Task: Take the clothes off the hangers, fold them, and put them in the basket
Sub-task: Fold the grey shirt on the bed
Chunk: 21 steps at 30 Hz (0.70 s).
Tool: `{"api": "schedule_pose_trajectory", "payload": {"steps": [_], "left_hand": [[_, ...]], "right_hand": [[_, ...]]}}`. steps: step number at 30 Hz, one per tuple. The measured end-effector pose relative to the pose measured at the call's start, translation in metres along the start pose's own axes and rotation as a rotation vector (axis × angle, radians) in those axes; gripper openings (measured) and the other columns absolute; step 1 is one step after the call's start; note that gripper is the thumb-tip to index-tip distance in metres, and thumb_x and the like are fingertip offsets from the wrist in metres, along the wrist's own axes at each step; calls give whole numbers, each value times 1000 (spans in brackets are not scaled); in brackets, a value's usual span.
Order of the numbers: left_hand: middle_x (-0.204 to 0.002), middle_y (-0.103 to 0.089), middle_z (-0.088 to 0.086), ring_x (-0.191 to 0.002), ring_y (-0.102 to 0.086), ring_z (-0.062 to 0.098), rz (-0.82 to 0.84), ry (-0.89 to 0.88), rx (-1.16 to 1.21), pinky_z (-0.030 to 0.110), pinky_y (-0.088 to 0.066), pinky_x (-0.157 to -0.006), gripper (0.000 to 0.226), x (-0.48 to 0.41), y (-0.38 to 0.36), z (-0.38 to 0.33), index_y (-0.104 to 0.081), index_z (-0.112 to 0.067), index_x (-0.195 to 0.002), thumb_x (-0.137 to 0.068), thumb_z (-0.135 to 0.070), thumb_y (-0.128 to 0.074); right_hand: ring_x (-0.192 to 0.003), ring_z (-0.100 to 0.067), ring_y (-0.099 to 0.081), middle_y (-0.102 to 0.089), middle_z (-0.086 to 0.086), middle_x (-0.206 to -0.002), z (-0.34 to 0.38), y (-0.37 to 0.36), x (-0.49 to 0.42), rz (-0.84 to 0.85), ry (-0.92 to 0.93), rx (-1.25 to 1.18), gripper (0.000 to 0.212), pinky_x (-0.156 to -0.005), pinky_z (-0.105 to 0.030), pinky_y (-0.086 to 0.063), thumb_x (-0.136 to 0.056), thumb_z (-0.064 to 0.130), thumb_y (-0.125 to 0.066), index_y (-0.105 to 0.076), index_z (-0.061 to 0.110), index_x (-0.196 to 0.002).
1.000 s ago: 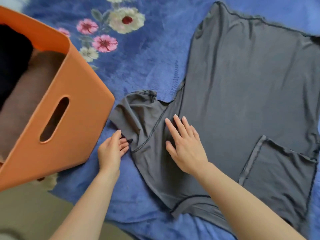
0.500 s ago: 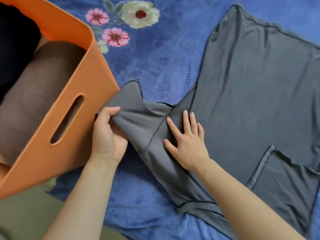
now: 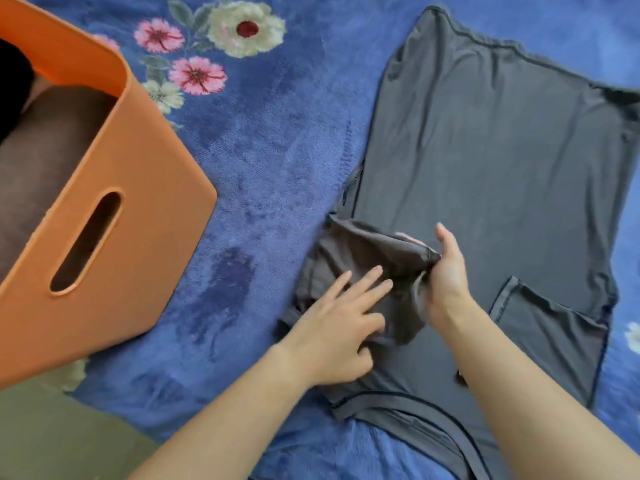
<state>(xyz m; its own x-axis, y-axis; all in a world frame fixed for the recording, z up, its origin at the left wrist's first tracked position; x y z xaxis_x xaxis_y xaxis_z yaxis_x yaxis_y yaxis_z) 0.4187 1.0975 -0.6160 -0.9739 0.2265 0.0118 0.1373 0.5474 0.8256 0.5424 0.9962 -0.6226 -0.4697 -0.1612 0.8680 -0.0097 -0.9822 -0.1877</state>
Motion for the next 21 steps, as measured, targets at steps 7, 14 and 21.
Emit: {"api": "schedule_pose_trajectory", "payload": {"steps": [7, 14, 21], "left_hand": [[-134, -45, 5, -122, -43, 27, -193, 715, 120, 41, -39, -99, 80, 65, -17, 24, -38, -26, -139, -66, -20, -71], [-69, -64, -6, -52, -46, 13, -528, 970, 560, 28, -38, -58, 43, 86, 0, 30, -54, -35, -95, -82, 5, -53], [-87, -72, 1, -90, -67, 28, -564, 1223, 814, 43, -51, -85, 31, 127, -29, 23, -57, -32, -99, -89, -3, -63]], "right_hand": [[-100, -35, -69, -73, -17, -102, -3, 25, 2, 45, 138, 261, 27, -90, -46, -56, -81, 17, -72, -71, 4, -105], [-77, -20, -62, -70, -8, -82, 16, 46, -10, -247, 374, 481, 13, -75, -34, -52, -80, 0, -70, -70, 1, -93], [-75, -20, -59, -62, -7, -95, -5, 68, -1, -268, 249, 489, 44, -64, -31, -56, -83, 24, -76, -55, 9, -119]]}}
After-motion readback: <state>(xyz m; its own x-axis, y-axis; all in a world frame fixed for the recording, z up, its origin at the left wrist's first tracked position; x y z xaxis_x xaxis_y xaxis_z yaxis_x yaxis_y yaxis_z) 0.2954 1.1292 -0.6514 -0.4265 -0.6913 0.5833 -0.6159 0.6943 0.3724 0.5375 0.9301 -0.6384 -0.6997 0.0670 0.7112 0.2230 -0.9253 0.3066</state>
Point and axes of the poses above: each hand's wrist, its own x-axis away from the middle knuckle, its own y-axis out of the back of the hand, z = x × y, the point moved 3 cm from there along -x, towards the middle knuckle
